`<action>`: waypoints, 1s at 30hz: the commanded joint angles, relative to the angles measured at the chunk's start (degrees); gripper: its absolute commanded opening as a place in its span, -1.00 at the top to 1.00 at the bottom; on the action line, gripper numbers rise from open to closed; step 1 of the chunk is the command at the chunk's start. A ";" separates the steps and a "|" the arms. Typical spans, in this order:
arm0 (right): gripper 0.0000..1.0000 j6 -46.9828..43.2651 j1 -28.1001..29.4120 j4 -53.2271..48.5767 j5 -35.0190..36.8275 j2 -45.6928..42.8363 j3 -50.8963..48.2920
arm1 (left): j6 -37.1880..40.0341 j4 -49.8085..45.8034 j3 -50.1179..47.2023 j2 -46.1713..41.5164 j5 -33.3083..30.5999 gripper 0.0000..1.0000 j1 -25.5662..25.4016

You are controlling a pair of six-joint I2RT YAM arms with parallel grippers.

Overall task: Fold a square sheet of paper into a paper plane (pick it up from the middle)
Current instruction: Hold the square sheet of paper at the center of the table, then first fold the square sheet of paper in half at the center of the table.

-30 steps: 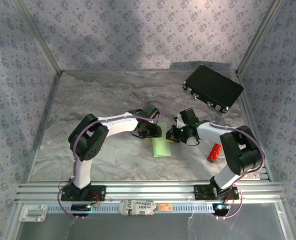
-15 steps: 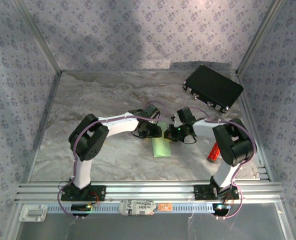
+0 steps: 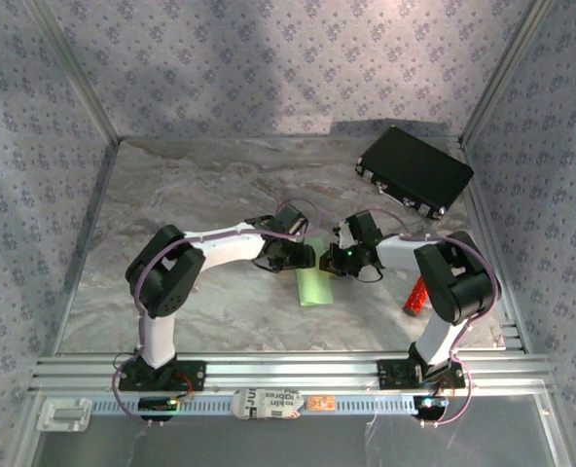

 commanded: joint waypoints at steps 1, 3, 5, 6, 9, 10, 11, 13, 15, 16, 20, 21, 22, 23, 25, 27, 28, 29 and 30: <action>1.00 -1.17 0.42 -6.88 7.43 3.85 -2.35 | -1.88 3.72 -3.16 -6.09 1.57 -0.28 1.66; 1.00 -1.17 0.38 -7.32 7.95 3.76 -1.98 | -3.64 7.82 -5.64 -8.59 4.04 -0.25 2.42; 1.00 -1.17 0.42 -7.60 8.18 3.67 -1.91 | -5.71 13.21 -8.38 -10.43 7.37 -0.06 3.19; 1.00 -1.09 0.42 -7.67 8.23 3.67 -1.86 | -6.83 15.87 -9.53 -10.78 9.63 0.09 3.60; 1.00 -1.00 0.42 -7.51 8.42 3.68 -1.91 | -9.90 23.43 -12.07 -9.96 16.12 0.56 4.37; 1.00 -0.93 0.42 -7.55 8.47 3.67 -1.91 | -10.69 25.01 -12.56 -9.51 16.86 0.70 4.39; 1.00 -0.91 0.42 -7.54 8.57 3.68 -1.93 | -11.53 26.66 -13.31 -9.04 17.54 0.84 4.44; 1.00 -0.90 0.42 -7.59 8.71 3.67 -2.00 | -12.88 29.11 -14.55 -7.97 18.69 1.00 4.46; 1.00 -0.87 0.36 -7.58 8.76 3.66 -2.16 | -13.37 30.34 -15.10 -7.13 19.36 1.00 4.43; 1.00 -0.91 0.41 -7.71 8.78 3.72 -2.14 | -13.41 30.59 -15.23 -6.85 19.55 1.00 4.39; 1.00 -0.91 0.47 -7.67 8.77 3.84 -2.14 | -12.76 31.16 -15.18 -5.60 21.13 1.00 4.44; 1.00 -0.91 0.41 -7.65 8.77 3.85 -2.17 | -12.52 31.19 -15.07 -5.15 21.57 1.00 4.51; 1.00 -0.91 0.42 -7.68 8.81 3.88 -2.03 | -12.30 30.93 -14.81 -4.71 21.94 1.00 4.56; 1.00 -0.91 0.42 -7.75 8.85 3.76 -2.05 | -12.10 30.71 -14.88 -4.41 21.90 1.00 4.57; 1.00 -0.91 0.41 -7.84 8.94 3.76 -2.16 | -12.07 30.62 -15.14 -3.91 21.86 1.00 4.80; 1.00 -0.95 0.42 -7.93 8.93 3.77 -2.10 | -11.74 30.15 -15.38 -3.46 21.63 1.00 5.02; 1.00 -1.00 0.42 -8.00 8.93 3.83 -2.04 | -11.48 29.80 -15.50 -3.24 21.38 1.00 5.05; 1.00 -0.92 0.42 -7.92 9.07 3.77 -2.24 | -11.22 29.58 -15.74 -3.08 21.24 1.00 5.12; 1.00 -0.91 0.42 -7.86 9.04 3.76 -2.23 | -11.04 29.47 -15.90 -2.90 21.08 1.00 5.21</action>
